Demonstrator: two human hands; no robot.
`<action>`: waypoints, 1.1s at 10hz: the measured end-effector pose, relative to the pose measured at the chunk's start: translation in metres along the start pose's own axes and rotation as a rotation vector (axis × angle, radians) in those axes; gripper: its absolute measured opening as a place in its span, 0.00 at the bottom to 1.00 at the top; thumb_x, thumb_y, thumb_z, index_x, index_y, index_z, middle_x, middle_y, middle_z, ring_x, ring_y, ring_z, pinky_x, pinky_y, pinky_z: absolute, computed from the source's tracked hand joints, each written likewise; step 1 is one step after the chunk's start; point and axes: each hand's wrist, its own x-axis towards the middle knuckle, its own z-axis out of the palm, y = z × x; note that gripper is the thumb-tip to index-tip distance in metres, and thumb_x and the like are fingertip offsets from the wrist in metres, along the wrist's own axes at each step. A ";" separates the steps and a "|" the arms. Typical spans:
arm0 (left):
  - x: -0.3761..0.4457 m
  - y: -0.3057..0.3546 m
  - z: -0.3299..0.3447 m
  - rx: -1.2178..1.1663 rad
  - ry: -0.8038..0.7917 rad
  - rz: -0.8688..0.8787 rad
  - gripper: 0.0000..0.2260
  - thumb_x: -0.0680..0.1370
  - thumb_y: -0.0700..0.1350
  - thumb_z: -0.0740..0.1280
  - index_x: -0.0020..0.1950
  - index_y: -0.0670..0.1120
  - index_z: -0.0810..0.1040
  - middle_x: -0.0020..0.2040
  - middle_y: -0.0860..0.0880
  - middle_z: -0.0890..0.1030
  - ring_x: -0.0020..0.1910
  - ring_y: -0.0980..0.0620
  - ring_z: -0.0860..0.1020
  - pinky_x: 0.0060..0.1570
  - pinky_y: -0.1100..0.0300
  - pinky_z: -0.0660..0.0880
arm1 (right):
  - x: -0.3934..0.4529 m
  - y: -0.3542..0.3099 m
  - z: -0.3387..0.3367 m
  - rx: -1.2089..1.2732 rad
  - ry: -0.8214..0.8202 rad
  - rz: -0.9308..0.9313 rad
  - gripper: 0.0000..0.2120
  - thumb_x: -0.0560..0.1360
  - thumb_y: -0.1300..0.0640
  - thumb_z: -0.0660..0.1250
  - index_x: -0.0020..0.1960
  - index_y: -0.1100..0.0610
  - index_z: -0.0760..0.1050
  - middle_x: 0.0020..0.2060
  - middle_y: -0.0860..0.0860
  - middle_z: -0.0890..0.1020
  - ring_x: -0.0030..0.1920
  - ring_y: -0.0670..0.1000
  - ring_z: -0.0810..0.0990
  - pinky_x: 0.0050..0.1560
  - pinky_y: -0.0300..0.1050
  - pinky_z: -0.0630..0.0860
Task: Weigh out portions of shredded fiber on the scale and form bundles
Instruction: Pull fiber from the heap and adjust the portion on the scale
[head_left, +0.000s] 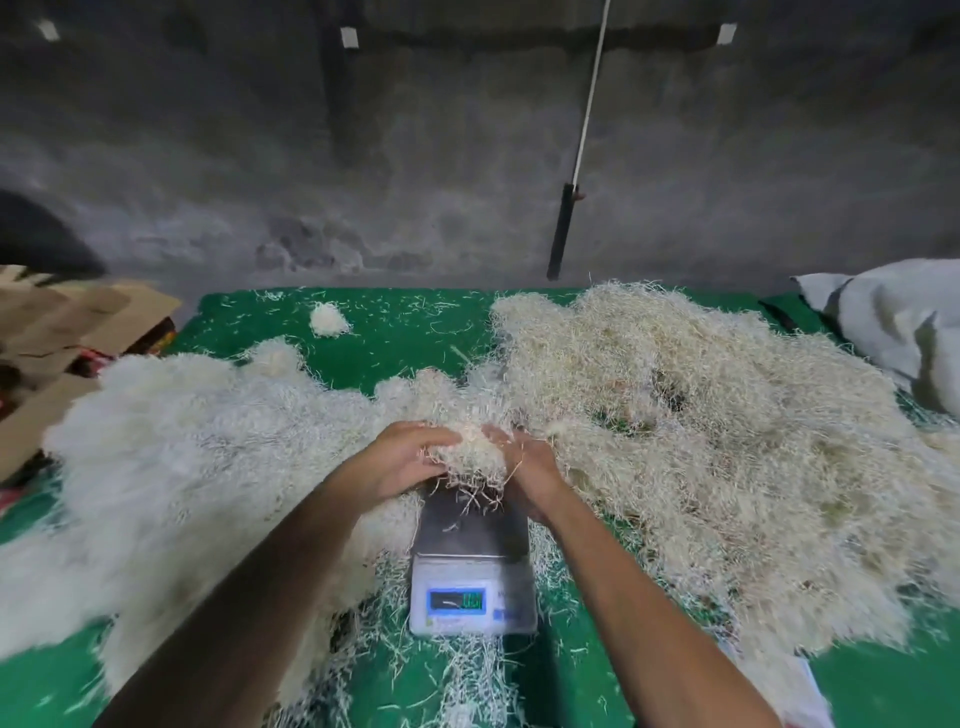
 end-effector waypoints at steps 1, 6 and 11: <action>-0.015 -0.018 -0.021 -0.103 0.095 0.002 0.17 0.74 0.42 0.76 0.59 0.38 0.79 0.58 0.36 0.82 0.44 0.49 0.85 0.41 0.58 0.82 | -0.004 0.006 -0.003 -0.001 0.082 0.059 0.30 0.75 0.44 0.74 0.71 0.58 0.74 0.49 0.50 0.83 0.40 0.43 0.83 0.49 0.42 0.81; -0.005 -0.119 -0.056 -0.073 0.261 -0.002 0.17 0.78 0.40 0.73 0.66 0.44 0.79 0.53 0.35 0.81 0.30 0.54 0.77 0.51 0.51 0.83 | -0.002 0.063 -0.045 -0.072 0.215 0.239 0.13 0.81 0.49 0.67 0.53 0.61 0.77 0.42 0.56 0.79 0.34 0.47 0.78 0.37 0.39 0.78; -0.030 -0.158 -0.043 0.631 0.555 0.182 0.26 0.74 0.56 0.76 0.68 0.48 0.78 0.54 0.46 0.85 0.37 0.60 0.78 0.30 0.70 0.70 | -0.027 0.106 -0.028 -0.994 0.313 -0.106 0.21 0.84 0.45 0.61 0.71 0.57 0.72 0.68 0.57 0.73 0.54 0.53 0.81 0.57 0.54 0.81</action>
